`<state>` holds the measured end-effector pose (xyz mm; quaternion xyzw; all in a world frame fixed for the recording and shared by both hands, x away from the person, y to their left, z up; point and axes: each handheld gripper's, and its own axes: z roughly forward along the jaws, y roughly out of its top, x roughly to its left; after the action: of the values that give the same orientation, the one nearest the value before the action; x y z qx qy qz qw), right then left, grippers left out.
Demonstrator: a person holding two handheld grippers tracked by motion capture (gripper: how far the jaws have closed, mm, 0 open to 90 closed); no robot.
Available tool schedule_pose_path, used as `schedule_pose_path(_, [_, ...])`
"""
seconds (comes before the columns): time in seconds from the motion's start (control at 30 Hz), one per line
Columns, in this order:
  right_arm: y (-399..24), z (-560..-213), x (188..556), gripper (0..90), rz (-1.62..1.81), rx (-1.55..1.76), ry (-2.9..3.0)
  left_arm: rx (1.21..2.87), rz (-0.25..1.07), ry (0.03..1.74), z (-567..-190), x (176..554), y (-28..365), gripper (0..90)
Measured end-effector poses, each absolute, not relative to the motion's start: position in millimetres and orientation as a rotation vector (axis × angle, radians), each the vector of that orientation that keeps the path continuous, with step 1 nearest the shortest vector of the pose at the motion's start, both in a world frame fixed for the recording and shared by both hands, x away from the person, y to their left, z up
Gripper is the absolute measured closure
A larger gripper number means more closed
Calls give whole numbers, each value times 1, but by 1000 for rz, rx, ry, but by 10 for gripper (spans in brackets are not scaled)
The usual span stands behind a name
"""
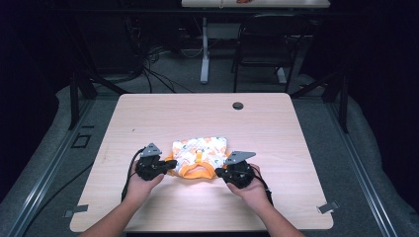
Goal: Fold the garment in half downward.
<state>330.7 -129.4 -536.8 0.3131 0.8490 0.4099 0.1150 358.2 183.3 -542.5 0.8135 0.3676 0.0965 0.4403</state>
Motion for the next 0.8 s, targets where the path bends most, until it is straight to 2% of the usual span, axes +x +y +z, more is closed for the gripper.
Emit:
schedule_pose_path(0.4, [-147,-522,310,851,1237,892,2443,2009,254,856,-529,333,198,861])
schedule_pose_path(0.63, [-154,-521,297,837,1222,874,2421,1978,257,891,-534,321,213,859])
schedule_pose_path(0.8, [-158,-525,287,803,1208,877,2412,1941,256,946,-543,310,229,821])
